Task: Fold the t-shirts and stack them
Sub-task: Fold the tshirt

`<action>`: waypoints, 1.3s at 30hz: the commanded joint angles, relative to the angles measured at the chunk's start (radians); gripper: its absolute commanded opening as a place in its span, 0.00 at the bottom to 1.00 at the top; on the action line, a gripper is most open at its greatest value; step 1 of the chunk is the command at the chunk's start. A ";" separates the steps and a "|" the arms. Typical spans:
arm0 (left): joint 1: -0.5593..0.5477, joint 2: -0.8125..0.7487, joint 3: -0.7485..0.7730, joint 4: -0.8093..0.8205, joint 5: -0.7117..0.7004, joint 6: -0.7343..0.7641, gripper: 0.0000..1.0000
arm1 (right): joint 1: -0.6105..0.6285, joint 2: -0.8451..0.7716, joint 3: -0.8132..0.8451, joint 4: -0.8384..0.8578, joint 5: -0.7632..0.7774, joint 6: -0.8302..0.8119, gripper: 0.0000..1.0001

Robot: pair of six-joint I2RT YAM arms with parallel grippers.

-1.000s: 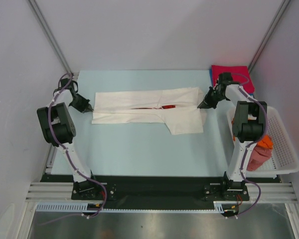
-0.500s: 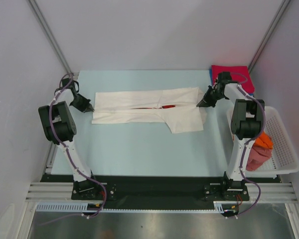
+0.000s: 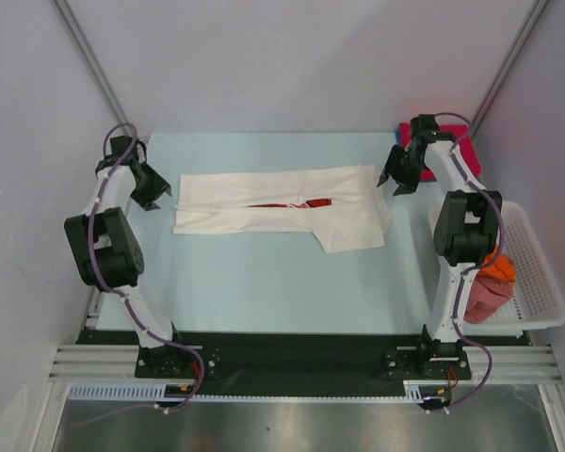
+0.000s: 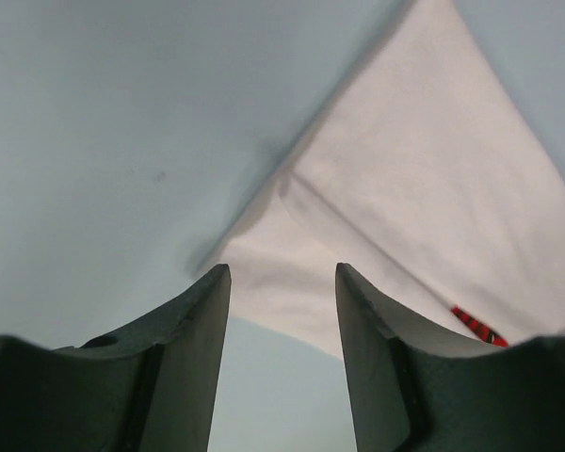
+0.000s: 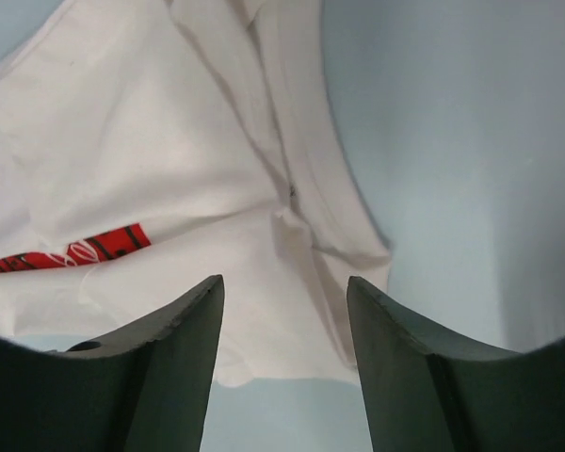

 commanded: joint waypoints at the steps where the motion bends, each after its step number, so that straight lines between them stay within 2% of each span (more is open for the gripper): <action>1: -0.070 -0.150 -0.129 0.055 0.076 0.059 0.53 | 0.126 -0.096 0.008 -0.050 0.076 -0.033 0.61; 5: -0.082 -0.132 -0.214 0.130 0.164 0.061 0.40 | 0.272 -0.099 -0.043 0.017 0.047 0.010 0.59; 8: -0.082 -0.091 -0.193 0.150 0.175 0.087 0.40 | 0.352 -0.090 -0.063 0.089 0.004 0.065 0.52; 9: -0.084 -0.054 -0.180 0.149 0.173 0.096 0.40 | 0.370 -0.086 -0.065 0.100 -0.005 0.082 0.46; 11: -0.084 -0.020 -0.145 0.144 0.170 0.116 0.40 | 0.413 -0.067 -0.071 0.135 -0.021 0.105 0.40; 12: -0.082 0.001 -0.137 0.144 0.163 0.119 0.39 | 0.424 -0.058 -0.069 0.140 -0.027 0.111 0.33; 15: -0.084 0.020 -0.142 0.142 0.140 0.130 0.39 | 0.466 -0.027 -0.072 0.165 -0.032 0.134 0.22; 21: -0.081 -0.003 -0.283 0.138 0.040 0.134 0.38 | 0.532 0.006 -0.118 0.267 0.030 0.162 0.20; 25: -0.073 -0.038 -0.358 0.135 0.025 0.127 0.38 | 0.548 0.031 -0.126 0.330 0.037 0.191 0.20; 31: -0.059 -0.074 -0.381 0.124 -0.012 0.151 0.38 | 0.581 0.062 -0.112 0.352 0.021 0.237 0.18; 39: -0.048 -0.089 -0.370 0.113 0.012 0.159 0.38 | 0.610 0.065 -0.153 0.393 0.103 0.292 0.11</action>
